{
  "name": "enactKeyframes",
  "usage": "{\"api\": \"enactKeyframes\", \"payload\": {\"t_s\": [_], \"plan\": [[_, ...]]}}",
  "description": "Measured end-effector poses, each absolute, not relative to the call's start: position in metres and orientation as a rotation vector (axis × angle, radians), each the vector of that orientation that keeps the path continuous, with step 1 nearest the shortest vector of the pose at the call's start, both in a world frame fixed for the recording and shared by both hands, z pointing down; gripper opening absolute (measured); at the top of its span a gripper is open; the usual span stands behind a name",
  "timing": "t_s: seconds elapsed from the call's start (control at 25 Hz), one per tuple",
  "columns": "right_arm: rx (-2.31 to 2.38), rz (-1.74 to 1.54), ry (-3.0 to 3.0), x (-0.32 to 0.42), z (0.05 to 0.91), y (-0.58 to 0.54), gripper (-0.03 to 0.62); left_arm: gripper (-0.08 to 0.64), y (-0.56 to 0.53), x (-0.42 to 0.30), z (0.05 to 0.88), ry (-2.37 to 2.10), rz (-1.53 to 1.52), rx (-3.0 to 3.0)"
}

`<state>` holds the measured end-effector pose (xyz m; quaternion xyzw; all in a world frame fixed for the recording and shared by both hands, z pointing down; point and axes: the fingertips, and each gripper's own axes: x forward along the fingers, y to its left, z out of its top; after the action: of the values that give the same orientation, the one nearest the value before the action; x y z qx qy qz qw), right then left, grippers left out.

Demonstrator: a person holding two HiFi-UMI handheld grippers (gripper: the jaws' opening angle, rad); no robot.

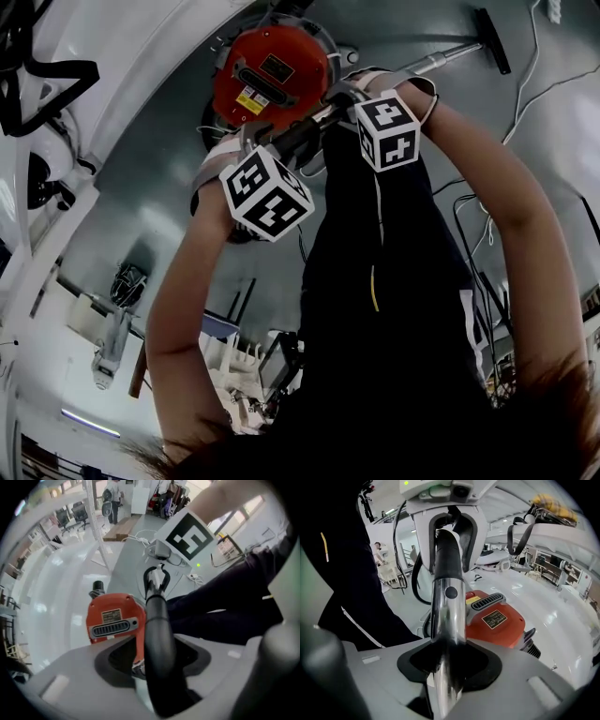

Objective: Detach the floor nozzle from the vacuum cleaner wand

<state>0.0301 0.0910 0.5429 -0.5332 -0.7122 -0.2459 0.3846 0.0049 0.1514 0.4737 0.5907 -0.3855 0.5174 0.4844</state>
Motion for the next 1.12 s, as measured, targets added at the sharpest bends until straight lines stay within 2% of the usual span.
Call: {"api": "enactKeyframes", "payload": {"t_s": [0.16, 0.28, 0.6, 0.92, 1.0, 1.12], "plan": [[-1.360, -0.645, -1.812, 0.032, 0.542, 0.096, 0.140, 0.139, 0.141, 0.025, 0.485, -0.792, 1.312, 1.441], [-1.338, -0.677, -1.826, 0.028, 0.543, 0.087, 0.141, 0.113, 0.133, 0.023, 0.486, -0.864, 1.249, 1.399], [-1.312, -0.717, -1.967, 0.016, 0.535, 0.076, 0.132, 0.096, 0.123, 0.023, 0.476, -0.834, 0.913, 1.308], [-1.286, -0.733, -1.904, 0.002, 0.537, 0.073, 0.132, 0.092, 0.124, 0.003, 0.475, -0.899, 1.181, 1.243], [-1.243, -0.789, -1.915, 0.001, 0.539, 0.073, 0.129, 0.092, 0.127, 0.002, 0.474, -0.858, 1.085, 1.212], [-1.124, -0.899, -1.797, 0.018, 0.572, 0.043, 0.126, 0.086, 0.159, 0.004, 0.455, -0.730, 0.716, 1.080]]}}
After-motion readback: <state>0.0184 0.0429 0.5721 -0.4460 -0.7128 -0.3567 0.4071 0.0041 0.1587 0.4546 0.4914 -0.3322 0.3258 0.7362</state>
